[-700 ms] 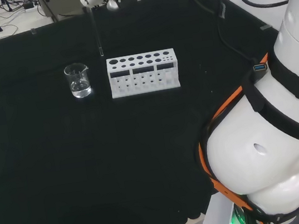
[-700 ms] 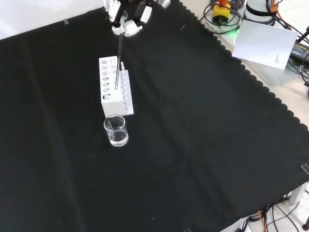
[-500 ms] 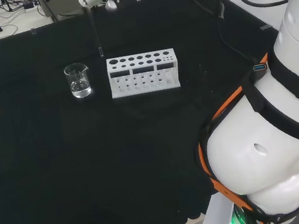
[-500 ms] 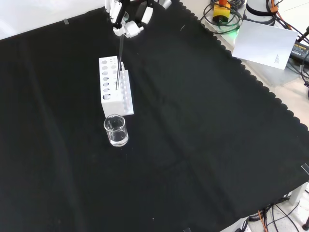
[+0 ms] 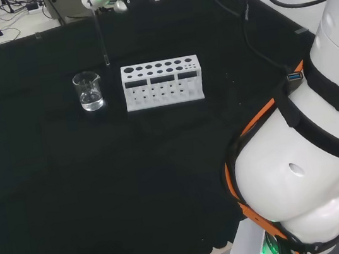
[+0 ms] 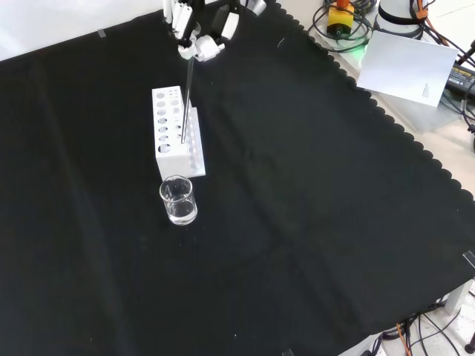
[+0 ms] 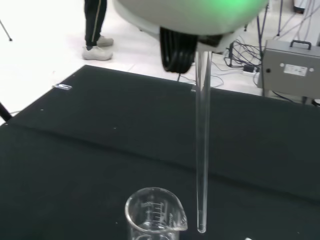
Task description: Stir in the beaker to the left of the white test tube rack with the glass rod.
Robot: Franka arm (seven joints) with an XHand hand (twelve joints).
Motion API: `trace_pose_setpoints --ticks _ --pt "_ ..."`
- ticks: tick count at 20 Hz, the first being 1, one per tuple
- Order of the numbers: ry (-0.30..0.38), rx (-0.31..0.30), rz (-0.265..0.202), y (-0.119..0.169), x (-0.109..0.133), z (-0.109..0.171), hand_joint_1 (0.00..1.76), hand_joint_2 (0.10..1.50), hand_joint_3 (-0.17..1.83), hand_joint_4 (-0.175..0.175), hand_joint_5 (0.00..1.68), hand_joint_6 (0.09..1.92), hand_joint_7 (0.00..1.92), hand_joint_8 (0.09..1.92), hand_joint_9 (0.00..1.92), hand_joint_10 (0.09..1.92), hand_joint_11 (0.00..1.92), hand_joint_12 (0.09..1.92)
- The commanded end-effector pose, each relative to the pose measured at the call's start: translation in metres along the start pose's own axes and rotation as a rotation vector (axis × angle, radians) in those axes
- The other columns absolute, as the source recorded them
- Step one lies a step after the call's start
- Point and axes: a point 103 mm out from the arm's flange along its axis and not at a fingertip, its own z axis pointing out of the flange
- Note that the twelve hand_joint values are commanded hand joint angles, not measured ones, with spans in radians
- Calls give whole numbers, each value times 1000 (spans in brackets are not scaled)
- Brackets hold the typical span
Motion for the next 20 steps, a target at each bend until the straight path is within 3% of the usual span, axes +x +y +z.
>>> trace_pose_setpoints --ticks 1,15,20 --pt "23 -19 -57 8 15 -6 1322 616 783 -175 1133 718 1326 892 1676 828 1491 1053" --pt "44 -23 -151 34 30 -8 1322 615 782 -175 1136 713 1327 890 1678 824 1491 1054" --pt "66 -24 -165 49 32 -2 1323 615 783 -175 1137 711 1327 890 1679 823 1491 1054"
